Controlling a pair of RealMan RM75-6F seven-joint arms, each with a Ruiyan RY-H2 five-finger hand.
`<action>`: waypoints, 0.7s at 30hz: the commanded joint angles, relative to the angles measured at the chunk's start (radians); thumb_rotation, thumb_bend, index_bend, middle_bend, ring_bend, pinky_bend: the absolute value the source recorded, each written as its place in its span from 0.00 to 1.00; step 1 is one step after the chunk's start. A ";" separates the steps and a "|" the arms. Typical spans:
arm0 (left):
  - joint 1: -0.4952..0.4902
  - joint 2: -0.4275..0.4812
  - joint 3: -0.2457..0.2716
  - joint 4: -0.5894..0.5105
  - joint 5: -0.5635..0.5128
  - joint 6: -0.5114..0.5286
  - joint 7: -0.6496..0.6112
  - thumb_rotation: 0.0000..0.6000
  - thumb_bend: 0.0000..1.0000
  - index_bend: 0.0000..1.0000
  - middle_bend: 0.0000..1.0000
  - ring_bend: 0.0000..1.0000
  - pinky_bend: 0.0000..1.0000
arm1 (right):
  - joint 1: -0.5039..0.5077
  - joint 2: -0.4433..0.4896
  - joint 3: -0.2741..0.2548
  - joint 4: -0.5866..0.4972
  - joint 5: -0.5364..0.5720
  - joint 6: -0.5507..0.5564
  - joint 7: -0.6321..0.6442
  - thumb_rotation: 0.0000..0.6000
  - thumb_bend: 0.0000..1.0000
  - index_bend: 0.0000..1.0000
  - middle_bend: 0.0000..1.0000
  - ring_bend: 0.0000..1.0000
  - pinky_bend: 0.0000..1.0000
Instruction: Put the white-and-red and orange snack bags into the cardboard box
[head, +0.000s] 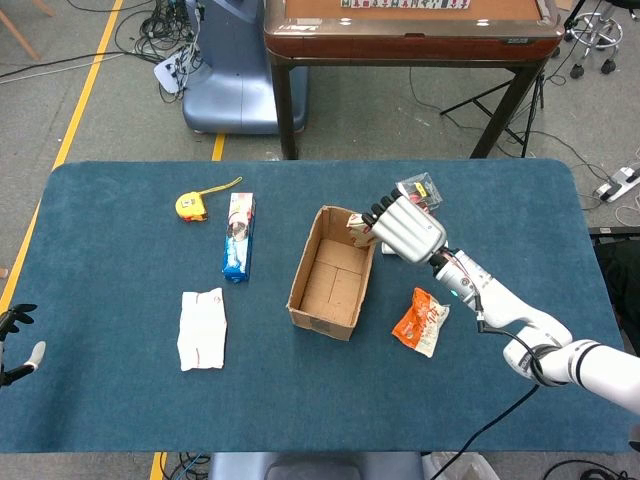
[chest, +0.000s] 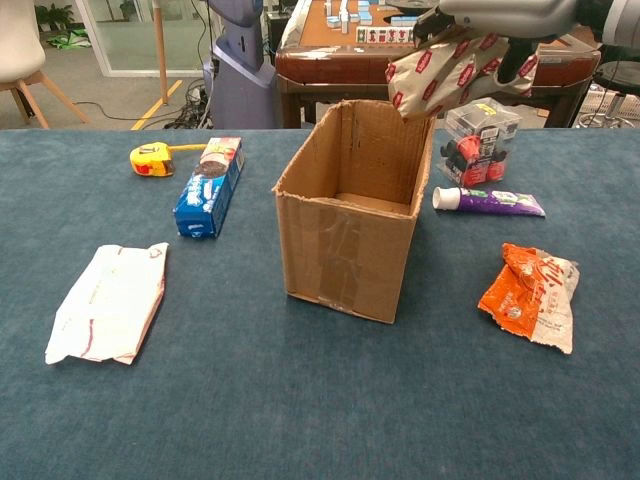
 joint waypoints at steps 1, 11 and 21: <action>0.000 -0.001 -0.001 0.002 -0.001 0.001 -0.002 1.00 0.30 0.27 0.41 0.42 0.57 | 0.022 -0.057 -0.036 0.141 -0.116 0.073 0.111 1.00 0.33 0.53 0.55 0.49 0.55; 0.004 0.000 -0.007 0.008 -0.012 0.002 -0.011 1.00 0.30 0.27 0.40 0.42 0.57 | 0.070 -0.116 -0.033 0.233 -0.149 0.039 0.165 1.00 0.28 0.53 0.55 0.49 0.55; 0.005 0.008 -0.016 0.004 -0.023 0.000 -0.017 1.00 0.30 0.27 0.41 0.42 0.57 | 0.110 -0.159 -0.021 0.258 -0.153 0.004 0.163 1.00 0.13 0.53 0.53 0.49 0.55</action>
